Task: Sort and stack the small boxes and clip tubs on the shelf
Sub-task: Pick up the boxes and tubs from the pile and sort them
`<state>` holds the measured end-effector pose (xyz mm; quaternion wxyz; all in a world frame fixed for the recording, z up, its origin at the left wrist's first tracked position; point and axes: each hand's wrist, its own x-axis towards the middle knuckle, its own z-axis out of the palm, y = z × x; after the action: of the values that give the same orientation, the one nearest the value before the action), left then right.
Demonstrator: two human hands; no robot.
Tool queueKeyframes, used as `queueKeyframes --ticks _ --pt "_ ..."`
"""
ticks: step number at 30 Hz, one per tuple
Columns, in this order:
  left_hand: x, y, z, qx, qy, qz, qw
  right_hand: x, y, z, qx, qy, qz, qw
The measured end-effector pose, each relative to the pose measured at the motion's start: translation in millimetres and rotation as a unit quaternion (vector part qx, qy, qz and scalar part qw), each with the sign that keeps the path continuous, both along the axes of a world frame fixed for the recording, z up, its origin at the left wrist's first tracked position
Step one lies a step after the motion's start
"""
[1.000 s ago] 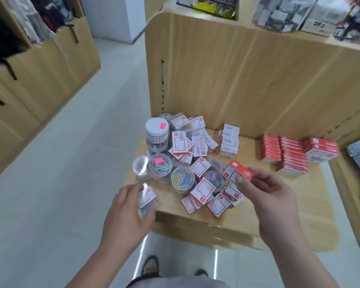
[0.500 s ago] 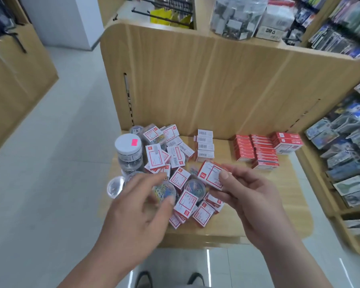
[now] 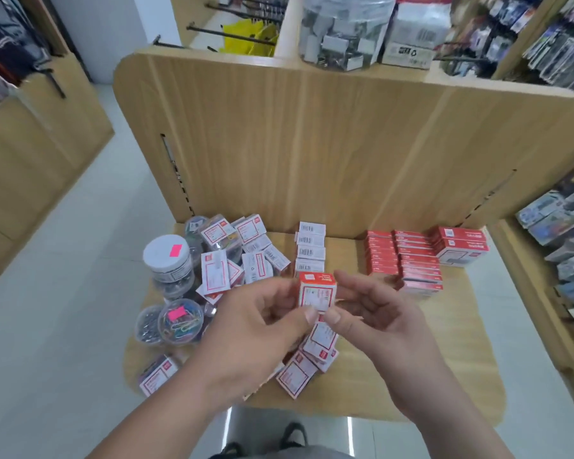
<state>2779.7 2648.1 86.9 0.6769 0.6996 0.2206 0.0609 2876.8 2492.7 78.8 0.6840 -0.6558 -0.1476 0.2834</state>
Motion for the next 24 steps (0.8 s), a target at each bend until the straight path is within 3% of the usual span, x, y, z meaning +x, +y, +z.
queueKeyframes --ticks 4,5,7,9,11,13,16,19,24 --pt "16 -7 2 -0.006 0.012 -0.006 1.0 22 2 -14 0.001 -0.039 0.043 0.998" --pt "17 -5 -1 0.025 0.025 -0.01 0.999 28 3 -18 0.001 -0.052 0.04 0.998" --pt "12 7 -15 0.187 0.069 0.01 0.98 40 5 -30 -0.03 -0.104 0.034 0.994" --pt "3 17 -24 0.34 0.104 0.049 0.933 56 8 -52 -0.135 -0.233 0.036 0.962" --pt "-6 21 -29 0.391 0.105 0.061 0.912 69 13 -74 -0.241 -0.333 0.064 0.909" --pt "-13 19 -33 0.4 0.092 0.061 0.91 75 19 -89 -0.295 -0.366 0.089 0.878" --pt "-22 19 -40 0.391 0.064 0.072 0.915 73 24 -100 -0.273 -0.365 0.053 0.889" --pt "-25 22 -49 0.426 0.058 0.061 0.901 69 28 -103 -0.237 -0.291 -0.019 0.926" --pt "-19 27 -53 0.471 0.046 0.026 0.881 61 36 -96 -0.25 -0.207 -0.035 0.945"
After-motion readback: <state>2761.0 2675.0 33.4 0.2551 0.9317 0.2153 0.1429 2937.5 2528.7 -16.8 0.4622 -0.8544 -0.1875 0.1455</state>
